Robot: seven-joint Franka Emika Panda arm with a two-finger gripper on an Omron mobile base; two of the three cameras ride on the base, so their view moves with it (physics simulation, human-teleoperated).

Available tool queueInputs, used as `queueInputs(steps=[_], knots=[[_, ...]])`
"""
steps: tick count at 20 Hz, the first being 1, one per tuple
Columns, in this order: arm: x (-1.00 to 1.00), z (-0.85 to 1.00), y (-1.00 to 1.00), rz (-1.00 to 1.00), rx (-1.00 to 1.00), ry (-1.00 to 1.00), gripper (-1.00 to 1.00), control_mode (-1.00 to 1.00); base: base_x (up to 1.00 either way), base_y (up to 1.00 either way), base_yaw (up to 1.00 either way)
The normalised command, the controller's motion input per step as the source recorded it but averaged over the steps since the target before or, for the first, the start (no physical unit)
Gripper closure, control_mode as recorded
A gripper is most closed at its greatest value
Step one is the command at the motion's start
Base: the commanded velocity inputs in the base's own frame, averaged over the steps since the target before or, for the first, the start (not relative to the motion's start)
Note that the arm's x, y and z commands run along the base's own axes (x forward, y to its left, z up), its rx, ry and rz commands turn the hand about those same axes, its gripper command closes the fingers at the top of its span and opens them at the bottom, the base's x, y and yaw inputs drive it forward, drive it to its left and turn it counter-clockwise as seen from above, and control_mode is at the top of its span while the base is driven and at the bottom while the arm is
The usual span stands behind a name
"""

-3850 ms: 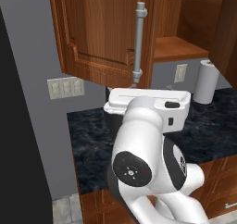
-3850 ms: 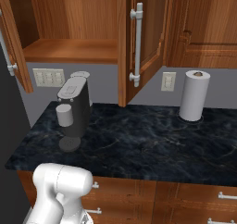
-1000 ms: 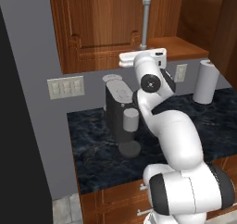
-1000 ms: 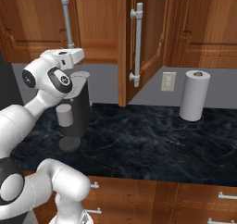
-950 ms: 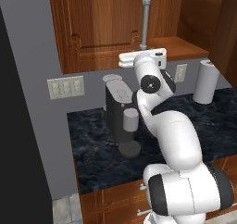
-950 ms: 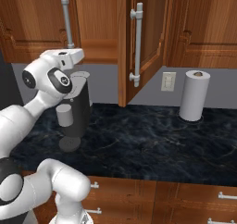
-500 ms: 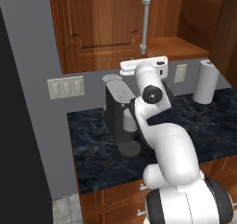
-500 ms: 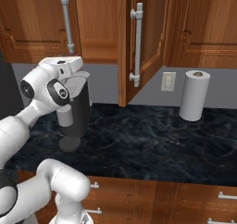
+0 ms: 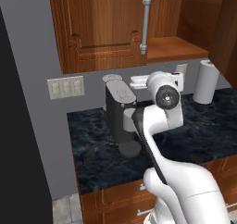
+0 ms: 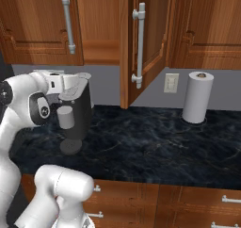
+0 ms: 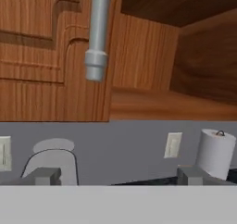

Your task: Close all open cabinet doors.

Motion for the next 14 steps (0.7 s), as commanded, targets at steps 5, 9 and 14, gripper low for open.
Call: queueInputs(steps=[5,9,14], knots=[[-1.0,0.31,-0.08,-0.14,0.11,0.5,-1.0,-1.0,0.0,0.0,0.0],[-1.0,-0.19,-0.19,-0.04,0.0,0.37,-1.0,-1.0,0.0,0.0,0.0],[-1.0,-0.43,-0.27,-0.01,0.0,0.28,-1.0,-1.0,0.0,0.0,0.0]])
